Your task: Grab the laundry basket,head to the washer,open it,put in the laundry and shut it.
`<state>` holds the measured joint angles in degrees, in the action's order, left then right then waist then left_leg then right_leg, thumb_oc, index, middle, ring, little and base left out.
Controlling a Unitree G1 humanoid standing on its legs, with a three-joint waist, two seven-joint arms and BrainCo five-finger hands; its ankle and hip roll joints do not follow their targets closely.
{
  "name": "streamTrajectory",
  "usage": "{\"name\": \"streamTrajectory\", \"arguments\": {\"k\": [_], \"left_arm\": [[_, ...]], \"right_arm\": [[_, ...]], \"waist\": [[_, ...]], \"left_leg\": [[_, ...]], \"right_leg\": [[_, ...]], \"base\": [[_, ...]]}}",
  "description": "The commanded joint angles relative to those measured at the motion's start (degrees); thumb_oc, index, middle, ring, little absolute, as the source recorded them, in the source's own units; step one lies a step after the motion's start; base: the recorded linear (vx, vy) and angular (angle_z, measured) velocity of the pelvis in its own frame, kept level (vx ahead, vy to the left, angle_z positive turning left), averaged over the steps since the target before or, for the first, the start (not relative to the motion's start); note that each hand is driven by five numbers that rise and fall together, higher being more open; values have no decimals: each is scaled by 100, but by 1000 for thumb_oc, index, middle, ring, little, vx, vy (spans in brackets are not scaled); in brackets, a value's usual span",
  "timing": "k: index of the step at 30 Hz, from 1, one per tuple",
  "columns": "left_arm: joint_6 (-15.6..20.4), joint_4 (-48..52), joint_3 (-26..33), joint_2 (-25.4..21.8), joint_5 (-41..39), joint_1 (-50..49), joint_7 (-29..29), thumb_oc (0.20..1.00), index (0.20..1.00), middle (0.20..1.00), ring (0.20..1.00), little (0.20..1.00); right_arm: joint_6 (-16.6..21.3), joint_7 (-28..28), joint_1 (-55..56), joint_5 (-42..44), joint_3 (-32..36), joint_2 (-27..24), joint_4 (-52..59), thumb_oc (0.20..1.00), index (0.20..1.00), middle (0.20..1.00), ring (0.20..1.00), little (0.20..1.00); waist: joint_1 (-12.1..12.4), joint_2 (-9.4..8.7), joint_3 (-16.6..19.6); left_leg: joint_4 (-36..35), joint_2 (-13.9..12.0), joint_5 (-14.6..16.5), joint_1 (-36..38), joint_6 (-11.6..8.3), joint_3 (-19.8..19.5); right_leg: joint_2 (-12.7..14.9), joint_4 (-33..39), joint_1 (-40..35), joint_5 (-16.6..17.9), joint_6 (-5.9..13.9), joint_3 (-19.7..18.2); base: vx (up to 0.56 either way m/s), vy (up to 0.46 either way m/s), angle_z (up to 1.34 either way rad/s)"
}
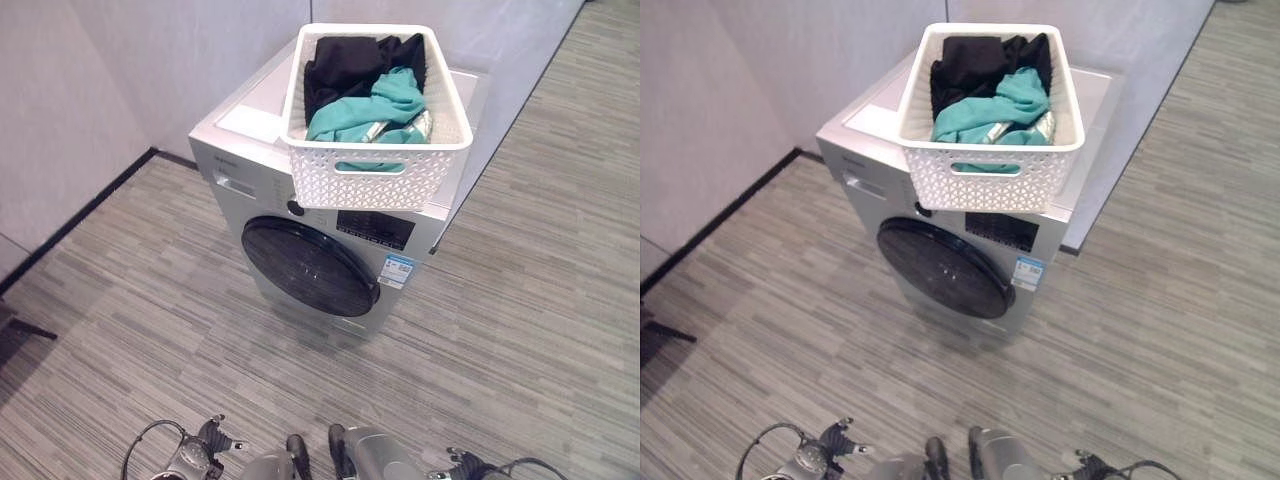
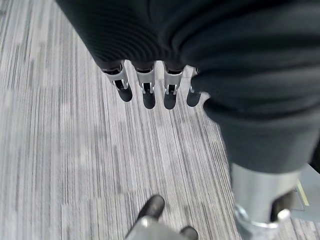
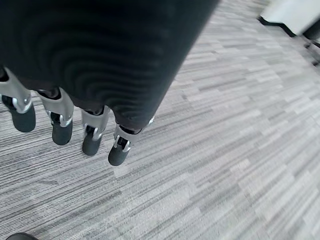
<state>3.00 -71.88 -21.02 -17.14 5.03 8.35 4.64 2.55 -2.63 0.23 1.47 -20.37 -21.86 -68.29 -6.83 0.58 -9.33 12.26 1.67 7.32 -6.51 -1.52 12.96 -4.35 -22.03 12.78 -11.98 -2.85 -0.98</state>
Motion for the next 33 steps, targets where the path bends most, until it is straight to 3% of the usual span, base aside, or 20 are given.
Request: {"name": "streamTrajectory", "arguments": {"k": [1, 2, 4, 5, 6, 7, 8, 9, 11, 13, 16, 19, 20, 23, 26, 29, 30, 32, 33], "left_arm": [[94, 130, 61, 51, 6, 226, -35, 1000, 1000, 1000, 1000, 1000], [112, 199, 10, 64, 18, 263, -26, 1000, 1000, 1000, 1000, 1000], [110, 220, 0, 94, -39, 286, 8, 1000, 1000, 1000, 1000, 1000], [104, 209, 17, 105, -62, 288, 16, 1000, 1000, 1000, 1000, 1000], [115, 183, 62, 104, -93, 229, 53, 1000, 1000, 1000, 1000, 1000], [105, 83, 175, 89, -178, 96, 154, 1000, 1000, 1000, 1000, 1000], [99, 31, 212, 65, -195, 79, 167, 1000, 1000, 1000, 1000, 1000], [91, -80, 355, 8, -275, -17, 223, 1000, 1000, 1000, 1000, 1000], [98, -114, 407, -30, -322, -38, 250, 1000, 1000, 1000, 1000, 1000], [112, -148, 437, -59, -374, -49, 245, 1000, 1000, 1000, 1000, 1000], [135, -164, 421, -93, -386, -45, 234, 1000, 1000, 1000, 1000, 1000], [144, -136, 406, -86, -399, -43, 213, 1000, 1000, 1000, 1000, 1000], [178, -79, 317, -75, -406, 51, 218, 1000, 1000, 1000, 1000, 1000], [215, 32, 152, -91, -350, 230, 211, 1000, 1000, 1000, 1000, 1000], [232, 117, 56, -162, -282, 331, 225, 1000, 1000, 1000, 1000, 1000], [219, 176, -34, -208, -213, 410, 228, 1000, 1000, 1000, 1000, 1000], [212, 136, -41, -236, -169, 355, 200, 1000, 1000, 1000, 1000, 1000], [179, 101, -6, -236, -72, 269, 174, 1000, 1000, 1000, 1000, 1000], [161, 107, 36, -233, -55, 231, 152, 1000, 1000, 1000, 1000, 1000]], "right_arm": [[50, 67, -98, 148, 112, -291, -2, 1000, 1000, 1000, 1000, 1000], [35, 70, -116, 109, 108, -327, -25, 1000, 1000, 1000, 1000, 1000], [38, 124, -123, 189, 157, -357, -8, 1000, 1000, 1000, 1000, 1000], [34, 123, -106, 224, 161, -364, 32, 1000, 1000, 1000, 1000, 1000], [47, 159, -98, 260, 140, -393, 163, 1000, 1000, 1000, 1000, 1000], [100, 214, -58, 213, 81, -414, 471, 1000, 1000, 1000, 1000, 1000], [103, 216, -57, 155, 37, -419, 523, 1000, 1000, 1000, 1000, 1000], [115, 233, 19, -60, -24, -456, 631, 1000, 1000, 1000, 1000, 1000], [106, 241, 86, -116, 18, -471, 560, 1000, 1000, 1000, 1000, 1000], [99, 220, 109, -156, 37, -470, 450, 1000, 1000, 1000, 1000, 1000], [68, 208, 89, -150, 167, -485, 183, 1000, 1000, 1000, 1000, 1000], [43, 163, 17, -105, 263, -515, 49, 1000, 1000, 1000, 1000, 1000], [16, 184, -57, -47, 357, -500, -57, 1000, 1000, 1000, 1000, 1000], [-20, 195, -116, 100, 494, -449, -247, 1000, 1000, 1000, 1000, 1000], [-32, 175, -153, 225, 570, -333, -213, 1000, 1000, 1000, 1000, 1000], [-34, 146, -290, 86, 388, -244, -86, 1000, 1000, 1000, 1000, 1000], [-37, 144, -377, 13, 299, -227, -41, 1000, 1000, 1000, 1000, 1000], [-16, 112, -437, -76, 178, -185, 101, 1000, 1000, 1000, 1000, 1000], [-6, 104, -465, -97, 99, -162, 266, 1000, 1000, 1000, 1000, 1000]], "waist": [[19, -156, -115], [45, -142, -185], [28, -179, -193], [16, -169, -213], [73, -145, -224], [126, -146, -192], [140, -158, -162], [214, -82, -85], [222, -1, -14], [278, 82, 13], [249, 238, 82], [197, 270, 136], [131, 220, 146], [99, 166, 161], [108, 135, 215], [133, 95, 134], [215, 74, 53], [344, 76, -80], [297, 53, -94]], "left_leg": [[1187, 170, -300, -149, -180, -275], [1867, 81, -535, -362, -416, -373], [2295, -135, -842, -608, -554, -347], [2419, -275, -929, -673, -547, -326], [2496, -346, -989, -765, -439, -545], [2036, -516, -958, -868, -277, -934], [1734, -494, -968, -848, -256, -1089], [297, -533, -910, -516, -270, -1665], [-541, -816, -1121, -469, -361, -1863], [-1038, -930, -1397, -467, -422, -2261], [-1425, -1043, -1603, -425, -555, -2328], [-965, -965, -1363, -445, -563, -2221], [-328, -774, -959, -578, -518, -1984], [429, -505, -416, -740, -350, -1616], [672, -350, -111, -822, -141, -1286], [421, -329, -117, -751, -23, -1062], [162, -382, -145, -580, -27, -913], [-216, -396, -205, -375, 12, -761], [-408, -329, -280, -301, 55, -708]], "right_leg": [[-44, 2137, -908, 1154, 527, -15], [-40, 2180, -1083, 1131, 469, -33], [61, 2193, -1249, 1082, 408, -51], [71, 2193, -1311, 1056, 372, -78], [82, 2243, -1430, 1024, 337, -227], [185, 2191, -1492, 971, 388, -438], [209, 2192, -1477, 965, 415, -501], [210, 2188, -1525, 870, 523, -752], [233, 2154, -1557, 778, 584, -851], [210, 2097, -1656, 649, 603, -1043], [319, 2004, -1853, 475, 704, -1373], [484, 1926, -1896, 404, 793, -1560], [847, 1956, -1969, 427, 947, -1669], [1340, 1985, -1986, 568, 1164, -1777], [1686, 1923, -1735, 861, 1379, -1928], [1797, 1718, -1098, 1497, 1422, -1632], [1837, 1727, -844, 1680, 1355, -1130], [1743, 1649, -610, 1529, 1234, -23], [1469, 1547, -519, 1373, 1218, 110]], "base": [[98, -45, 24], [97, -36, 15], [140, -24, 5], [155, 44, 7], [249, 186, -5], [261, 213, -22], [394, 353, -97], [315, 283, -119], [292, 268, -107], [252, 212, -51], [233, 296, -43], [118, 353, -76], [116, 417, -71], [116, 495, -47], [63, 402, -46], [-60, 313, -44], [-121, 231, -55], [-111, 313, -91], [-43, 352, -138]]}}
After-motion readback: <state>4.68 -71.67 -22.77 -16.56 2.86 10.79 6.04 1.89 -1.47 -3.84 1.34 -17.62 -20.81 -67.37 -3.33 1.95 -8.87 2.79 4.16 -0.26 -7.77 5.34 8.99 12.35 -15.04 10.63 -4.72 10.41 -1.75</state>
